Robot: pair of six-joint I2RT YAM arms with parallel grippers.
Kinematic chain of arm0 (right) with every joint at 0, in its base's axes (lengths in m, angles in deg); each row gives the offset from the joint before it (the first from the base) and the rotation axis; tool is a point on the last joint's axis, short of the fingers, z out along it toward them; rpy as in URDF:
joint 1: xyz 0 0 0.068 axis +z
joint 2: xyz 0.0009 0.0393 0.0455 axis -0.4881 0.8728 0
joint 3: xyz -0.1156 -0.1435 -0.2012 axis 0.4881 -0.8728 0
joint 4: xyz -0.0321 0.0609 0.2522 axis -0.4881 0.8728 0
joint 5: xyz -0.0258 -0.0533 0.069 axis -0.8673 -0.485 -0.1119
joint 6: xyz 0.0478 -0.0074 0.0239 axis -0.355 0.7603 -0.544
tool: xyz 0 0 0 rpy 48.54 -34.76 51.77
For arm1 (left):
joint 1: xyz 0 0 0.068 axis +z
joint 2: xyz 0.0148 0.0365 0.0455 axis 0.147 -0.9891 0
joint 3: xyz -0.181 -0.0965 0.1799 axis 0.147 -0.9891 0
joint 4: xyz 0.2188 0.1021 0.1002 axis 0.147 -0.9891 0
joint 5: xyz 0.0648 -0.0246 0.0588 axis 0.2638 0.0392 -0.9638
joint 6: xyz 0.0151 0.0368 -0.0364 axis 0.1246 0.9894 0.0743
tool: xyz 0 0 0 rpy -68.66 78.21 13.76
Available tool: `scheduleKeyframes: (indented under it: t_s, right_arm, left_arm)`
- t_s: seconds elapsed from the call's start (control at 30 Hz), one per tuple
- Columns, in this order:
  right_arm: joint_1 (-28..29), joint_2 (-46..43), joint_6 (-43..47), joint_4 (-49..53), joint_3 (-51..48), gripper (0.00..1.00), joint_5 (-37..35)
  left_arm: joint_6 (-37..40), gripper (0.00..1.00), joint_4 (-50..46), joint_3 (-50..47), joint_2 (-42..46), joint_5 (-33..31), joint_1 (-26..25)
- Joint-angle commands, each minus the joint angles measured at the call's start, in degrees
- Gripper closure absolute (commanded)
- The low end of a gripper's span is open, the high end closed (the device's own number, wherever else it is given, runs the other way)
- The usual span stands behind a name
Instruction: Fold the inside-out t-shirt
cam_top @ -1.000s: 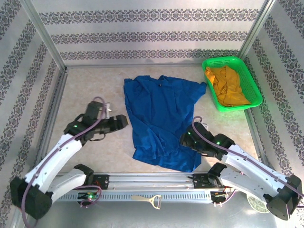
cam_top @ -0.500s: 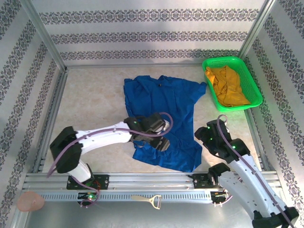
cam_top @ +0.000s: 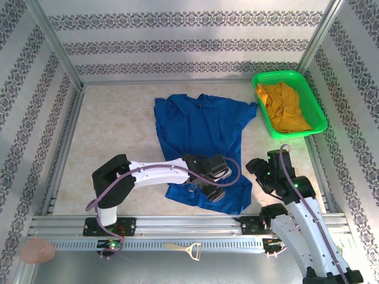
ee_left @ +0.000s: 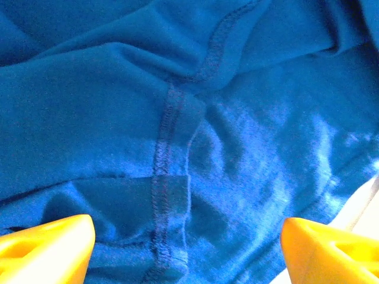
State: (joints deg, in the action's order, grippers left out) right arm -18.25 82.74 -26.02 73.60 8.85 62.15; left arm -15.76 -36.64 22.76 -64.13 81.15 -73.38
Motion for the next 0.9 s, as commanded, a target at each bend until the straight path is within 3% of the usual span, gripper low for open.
scheduleKeyframes:
  t_s: [0.0,0.13,0.23,0.3,0.4,0.67,0.8,0.87]
  right_arm:
    - [-0.7,-0.9,0.7,0.4,-0.2,0.28,1.1]
    - [-0.7,-1.6,0.4,0.1,-0.5,0.28,1.9]
    - [-0.7,-2.6,0.3,0.4,-0.5,0.28,2.3]
    - [-0.7,-3.1,0.3,0.6,-0.4,0.29,2.8]
    - [-0.8,-4.0,0.9,0.8,-0.1,0.29,4.2]
    - [0.3,-8.9,0.7,-1.5,-1.6,0.37,13.0]
    - [5.8,-14.4,-4.6,-5.0,-4.2,0.41,13.0]
    - [10.5,-16.4,-7.4,-6.2,-5.2,0.42,9.5]
  left_arm:
    - [2.3,0.18,-0.2,1.4,-2.0,-3.4,-0.6]
    - [2.7,0.21,-0.3,2.4,-4.5,-4.7,-0.6]
    - [2.8,0.34,-0.1,2.6,-5.9,-5.6,-0.6]
    - [2.8,0.54,0.1,2.5,-6.0,-6.5,-0.4]
    - [2.1,0.99,0.0,2.9,-3.8,-8.5,0.0]
    - [-5.0,1.0,-4.6,4.1,11.8,-8.0,4.9]
    - [-7.9,1.0,-6.5,2.9,18.3,-5.7,7.0]
    - [-8.4,0.83,-6.6,1.6,20.2,-4.5,7.2]
